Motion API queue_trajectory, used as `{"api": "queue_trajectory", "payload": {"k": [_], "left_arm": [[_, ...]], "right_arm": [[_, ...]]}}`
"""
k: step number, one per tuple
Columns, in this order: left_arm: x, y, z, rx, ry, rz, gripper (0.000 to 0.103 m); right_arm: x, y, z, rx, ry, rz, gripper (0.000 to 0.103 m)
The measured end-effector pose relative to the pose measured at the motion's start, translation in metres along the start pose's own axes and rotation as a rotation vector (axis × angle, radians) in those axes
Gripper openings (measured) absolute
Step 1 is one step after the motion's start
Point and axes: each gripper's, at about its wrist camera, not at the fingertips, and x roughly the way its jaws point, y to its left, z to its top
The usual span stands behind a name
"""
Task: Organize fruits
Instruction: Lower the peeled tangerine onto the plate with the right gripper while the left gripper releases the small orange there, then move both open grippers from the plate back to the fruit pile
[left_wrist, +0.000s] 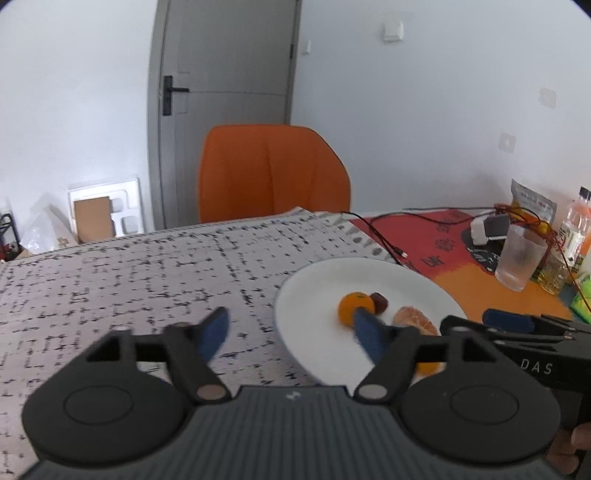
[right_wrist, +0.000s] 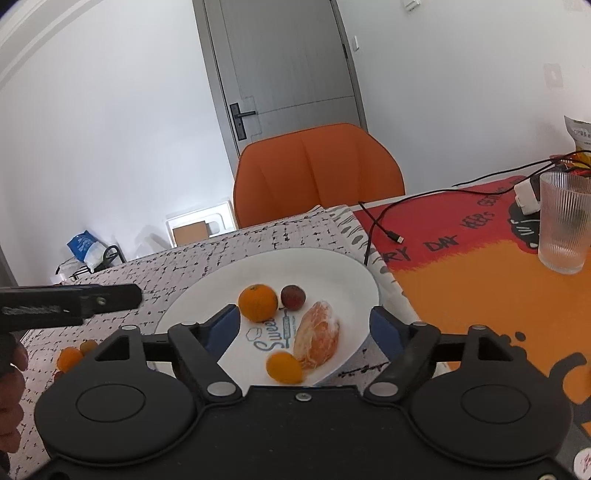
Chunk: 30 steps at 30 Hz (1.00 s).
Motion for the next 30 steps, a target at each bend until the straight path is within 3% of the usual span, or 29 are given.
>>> {"api": "queue_trajectory", "payload": {"k": [5,15,30], "left_arm": [[-0.017,0.017,-0.001,-0.014,-0.016,0.042,0.089],[-0.052,0.065,-0.009,-0.078,-0.049,0.137,0.095],[-0.082,0.118,-0.028,-0.158,-0.067,0.205,0.096]], "right_arm": [[-0.002,0.011,-0.001,-0.007,0.001,0.023,0.092],[-0.006,0.050,-0.003,-0.065,-0.002,0.072,0.102],[-0.003,0.104,-0.009,-0.135,0.020,0.180,0.103]]}}
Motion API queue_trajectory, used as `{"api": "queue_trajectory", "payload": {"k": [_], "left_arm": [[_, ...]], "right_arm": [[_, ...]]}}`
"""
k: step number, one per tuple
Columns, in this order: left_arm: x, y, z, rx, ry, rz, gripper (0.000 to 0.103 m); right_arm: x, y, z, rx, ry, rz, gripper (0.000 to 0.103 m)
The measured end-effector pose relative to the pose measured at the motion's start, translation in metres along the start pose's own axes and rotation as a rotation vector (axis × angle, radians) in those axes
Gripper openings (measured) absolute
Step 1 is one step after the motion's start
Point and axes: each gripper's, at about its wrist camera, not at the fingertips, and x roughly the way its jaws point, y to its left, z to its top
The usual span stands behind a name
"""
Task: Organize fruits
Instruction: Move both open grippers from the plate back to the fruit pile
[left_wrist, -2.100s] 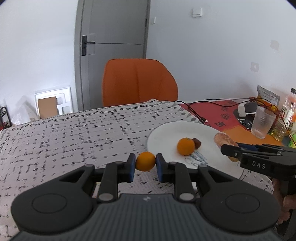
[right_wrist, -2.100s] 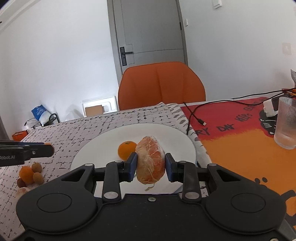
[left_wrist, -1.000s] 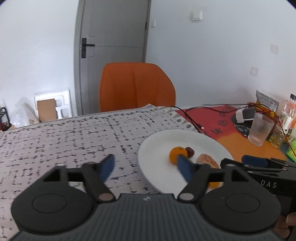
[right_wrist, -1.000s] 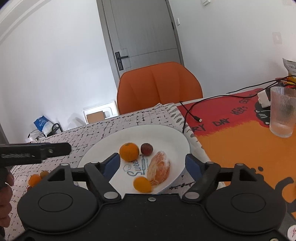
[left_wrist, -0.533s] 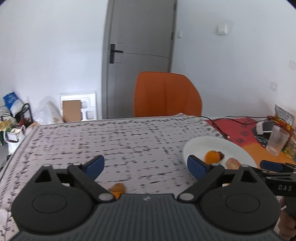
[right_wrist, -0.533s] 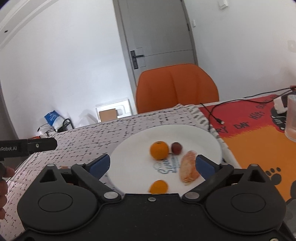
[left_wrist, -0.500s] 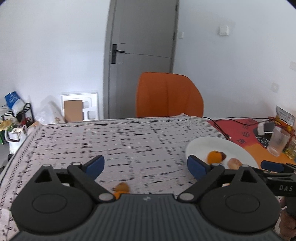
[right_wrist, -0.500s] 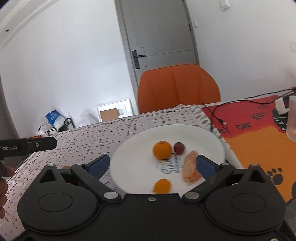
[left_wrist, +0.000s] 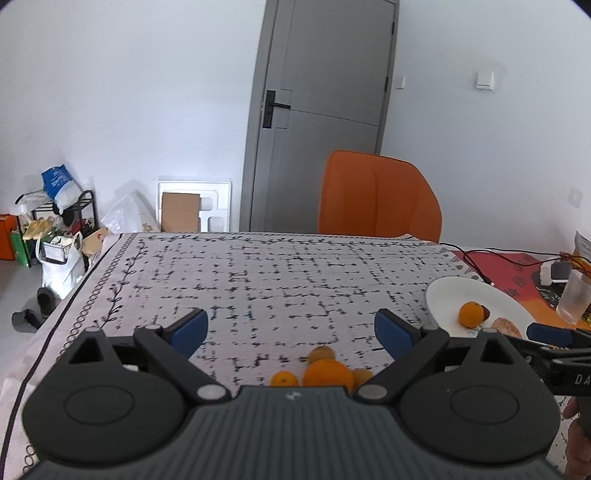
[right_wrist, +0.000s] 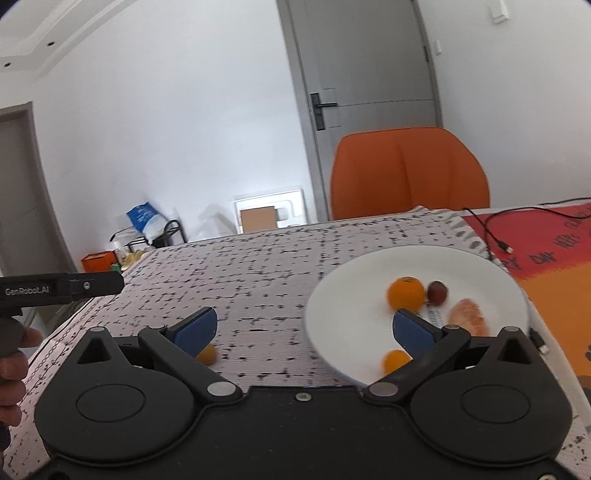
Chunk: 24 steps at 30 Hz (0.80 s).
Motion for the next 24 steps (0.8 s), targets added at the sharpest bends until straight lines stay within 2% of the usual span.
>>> {"api": "queue_trajectory", "payload": {"k": [10,14,17,21,24], "left_arm": [[-0.002,0.029,-0.008,-0.052,-0.017,0.022,0.095],[0.001,0.041,-0.009,-0.099,0.002,0.040,0.093],[0.003,0.045,-0.012,-0.093,0.000,0.042,0.091],[0.008,0.049,-0.015,-0.107,0.021,0.032,0.081],[0.014,0.050,-0.019,-0.111,0.045,0.022,0.071]], "right_arm": [[0.015,0.023,-0.001,-0.042,0.028,0.045,0.101],[0.025,0.030,-0.002,-0.039,0.062,0.076,0.091],[0.031,0.035,-0.003,-0.053,0.082,0.092,0.083],[0.040,0.041,-0.006,-0.072,0.111,0.106,0.074],[0.046,0.044,-0.009,-0.072,0.137,0.134,0.061]]}}
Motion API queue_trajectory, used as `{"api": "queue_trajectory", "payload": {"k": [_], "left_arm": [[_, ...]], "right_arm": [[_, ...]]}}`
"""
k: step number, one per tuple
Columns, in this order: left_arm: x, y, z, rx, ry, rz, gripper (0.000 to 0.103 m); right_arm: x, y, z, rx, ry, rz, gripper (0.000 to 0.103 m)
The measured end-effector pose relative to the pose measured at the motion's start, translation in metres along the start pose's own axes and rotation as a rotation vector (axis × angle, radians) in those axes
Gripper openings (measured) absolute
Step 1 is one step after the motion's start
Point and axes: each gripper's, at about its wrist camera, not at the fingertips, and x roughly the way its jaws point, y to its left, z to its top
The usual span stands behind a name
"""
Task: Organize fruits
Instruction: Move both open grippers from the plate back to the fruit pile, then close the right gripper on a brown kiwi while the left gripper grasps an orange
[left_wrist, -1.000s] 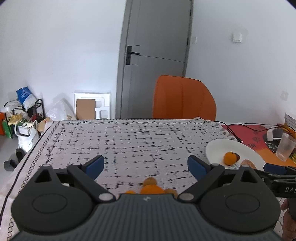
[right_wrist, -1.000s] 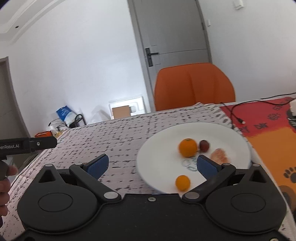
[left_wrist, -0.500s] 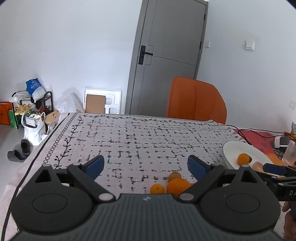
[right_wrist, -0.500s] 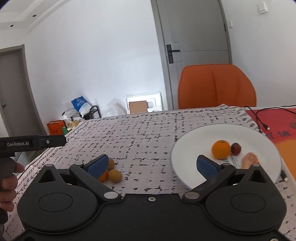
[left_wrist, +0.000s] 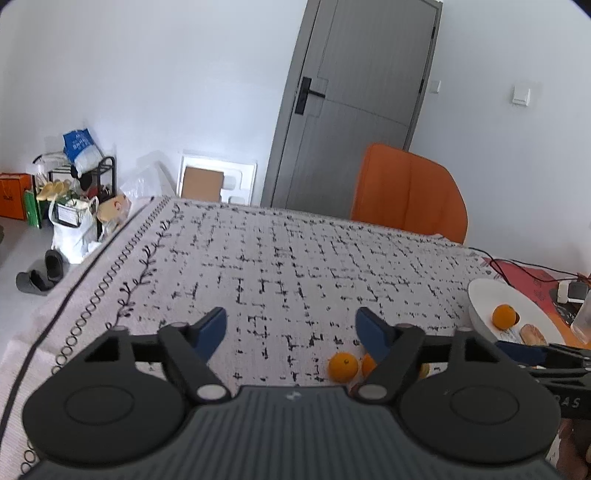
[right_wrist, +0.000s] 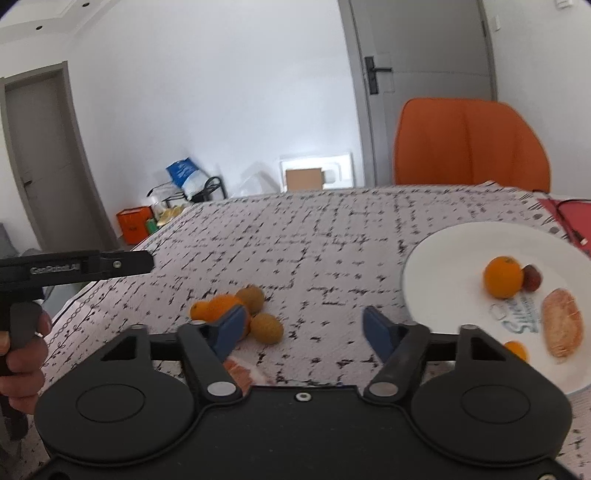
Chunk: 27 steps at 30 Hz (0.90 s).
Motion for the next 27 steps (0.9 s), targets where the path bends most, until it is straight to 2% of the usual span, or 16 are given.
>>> {"api": "queue_trajectory", "payload": {"k": [2,4,15,18,20,27], "left_arm": [[0.004,0.000,-0.002,-0.008,0.017,-0.008,0.066],[0.008,-0.001,-0.004,-0.009,0.034,-0.020,0.063],[0.025,-0.006,-0.011,0.010,0.082,-0.032,0.052],[0.028,-0.006,-0.011,0.007,0.089,-0.035,0.050],[0.030,-0.007,-0.010,0.013,0.091,-0.039,0.049],[0.037,-0.013,-0.011,0.036,0.111,-0.059,0.047]], "right_arm": [[0.005,0.001,-0.001,0.001,0.016,0.017,0.051],[0.010,0.002,-0.002,0.005,0.031,0.031,0.046],[0.032,0.006,-0.001,-0.001,0.080,0.093,0.039],[0.039,0.008,-0.001,-0.010,0.094,0.104,0.033],[0.043,0.008,-0.001,-0.012,0.104,0.106,0.023],[0.043,0.007,0.000,-0.018,0.100,0.105,0.021]]}}
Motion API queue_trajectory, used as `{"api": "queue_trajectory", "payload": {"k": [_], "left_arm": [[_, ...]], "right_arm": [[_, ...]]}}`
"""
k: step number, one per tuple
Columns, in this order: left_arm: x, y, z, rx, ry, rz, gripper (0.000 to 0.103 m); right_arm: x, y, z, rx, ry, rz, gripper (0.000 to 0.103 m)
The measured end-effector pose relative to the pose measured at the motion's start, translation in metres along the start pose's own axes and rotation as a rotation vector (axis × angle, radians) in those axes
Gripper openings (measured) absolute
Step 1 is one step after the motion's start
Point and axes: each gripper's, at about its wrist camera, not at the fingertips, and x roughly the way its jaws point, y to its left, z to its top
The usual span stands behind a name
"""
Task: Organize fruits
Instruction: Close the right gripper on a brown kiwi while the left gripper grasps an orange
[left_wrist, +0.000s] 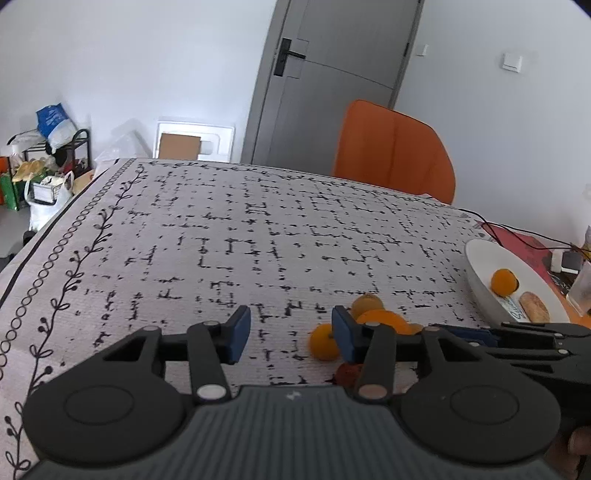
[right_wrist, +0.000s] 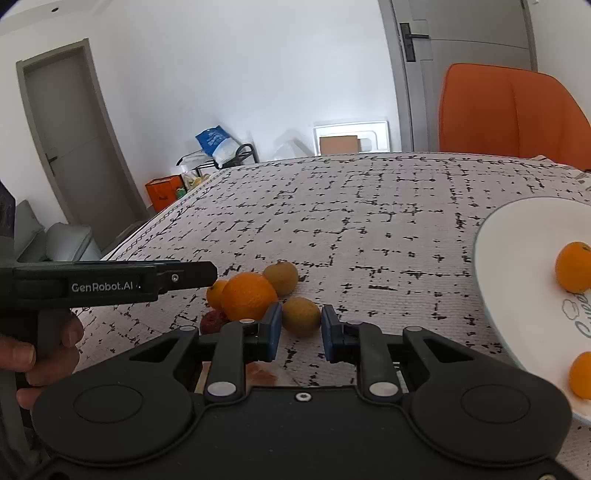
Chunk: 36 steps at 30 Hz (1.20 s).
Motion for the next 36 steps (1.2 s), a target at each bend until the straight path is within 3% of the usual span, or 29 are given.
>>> {"api": "queue_trajectory", "payload": {"k": [5,11,13,18,22,25,36], "left_arm": [[0.004,-0.007,0.000,0.016,0.006,-0.021,0.044],[0.011,-0.011,-0.004,0.009,0.031,-0.044,0.028],[0.009,-0.013,-0.002,0.007,0.032,-0.051,0.015],[0.008,-0.019,-0.002,0.030,0.042,-0.034,0.016],[0.010,-0.021,-0.004,0.044,0.062,-0.038,0.021],[0.012,-0.018,-0.007,0.030,0.076,-0.002,0.021],[-0.002,-0.008,-0.001,0.004,0.017,-0.001,0.021]], "right_arm": [[-0.004,-0.006,0.002,0.015,-0.014,-0.019,0.021],[-0.015,-0.013,0.002,0.029,-0.039,-0.034,0.010],[-0.019,-0.016,0.000,0.037,-0.049,-0.039,0.009],[-0.018,-0.025,-0.004,0.083,-0.036,-0.025,0.009],[-0.013,-0.023,-0.004,0.082,-0.030,-0.015,0.024],[-0.011,-0.021,-0.005,0.081,-0.025,-0.005,0.024],[-0.008,-0.017,-0.005,0.071,-0.026,-0.012,0.020]]}}
